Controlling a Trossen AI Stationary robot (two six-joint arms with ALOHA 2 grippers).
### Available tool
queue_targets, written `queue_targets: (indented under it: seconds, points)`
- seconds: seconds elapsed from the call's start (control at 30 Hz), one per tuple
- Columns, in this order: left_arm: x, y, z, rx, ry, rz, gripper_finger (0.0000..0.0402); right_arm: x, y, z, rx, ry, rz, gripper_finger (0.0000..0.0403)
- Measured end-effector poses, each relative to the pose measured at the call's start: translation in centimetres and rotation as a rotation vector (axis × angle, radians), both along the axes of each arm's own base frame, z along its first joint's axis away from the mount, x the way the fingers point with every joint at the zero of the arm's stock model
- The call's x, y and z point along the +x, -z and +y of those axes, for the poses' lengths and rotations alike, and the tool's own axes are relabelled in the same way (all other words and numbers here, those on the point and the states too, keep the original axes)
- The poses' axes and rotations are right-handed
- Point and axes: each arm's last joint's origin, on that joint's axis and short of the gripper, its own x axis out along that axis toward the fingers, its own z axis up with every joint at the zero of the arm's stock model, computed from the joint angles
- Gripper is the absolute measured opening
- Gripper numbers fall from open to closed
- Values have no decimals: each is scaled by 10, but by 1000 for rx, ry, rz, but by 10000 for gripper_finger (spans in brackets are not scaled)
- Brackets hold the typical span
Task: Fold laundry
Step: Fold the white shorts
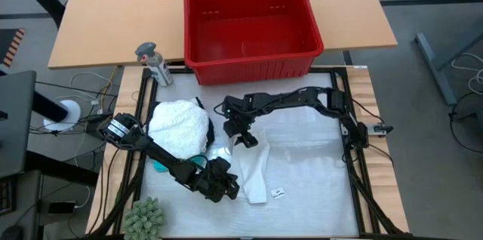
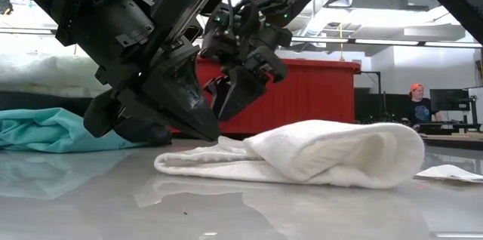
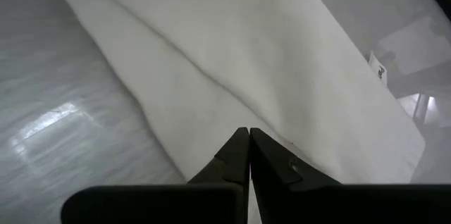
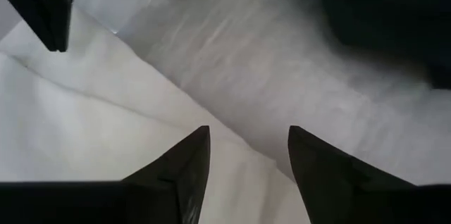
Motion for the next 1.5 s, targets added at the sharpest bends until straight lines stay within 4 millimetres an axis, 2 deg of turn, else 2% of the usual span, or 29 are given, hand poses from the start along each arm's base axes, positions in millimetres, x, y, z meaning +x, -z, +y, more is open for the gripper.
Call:
queue_targets:
  seconds: [0.23, 0.33, 0.6, 0.97, 1.33, 1.5]
  points:
    - [0, 0, 0, 1, 0, 2, 0, 5, 19, -1, -12, 0, 23, 197]
    - [0, 0, 0, -3, -5, 5, 0, 1, 25, 1, -11, -1, 79, 191]
    - [-1, 1, 1, 6, -2, 14, 0, -2, 21, -7, -9, 21, 92, 154]
    - [-1, 1, 1, 5, -2, 14, 0, -3, 21, -9, -22, 21, 89, 65]
    - [-1, 1, 1, 6, -2, 16, 0, -2, 19, -10, -49, 32, 100, 15]
    - [-1, 1, 1, 6, -2, 16, 0, 1, 7, -10, -48, 32, 99, 21]
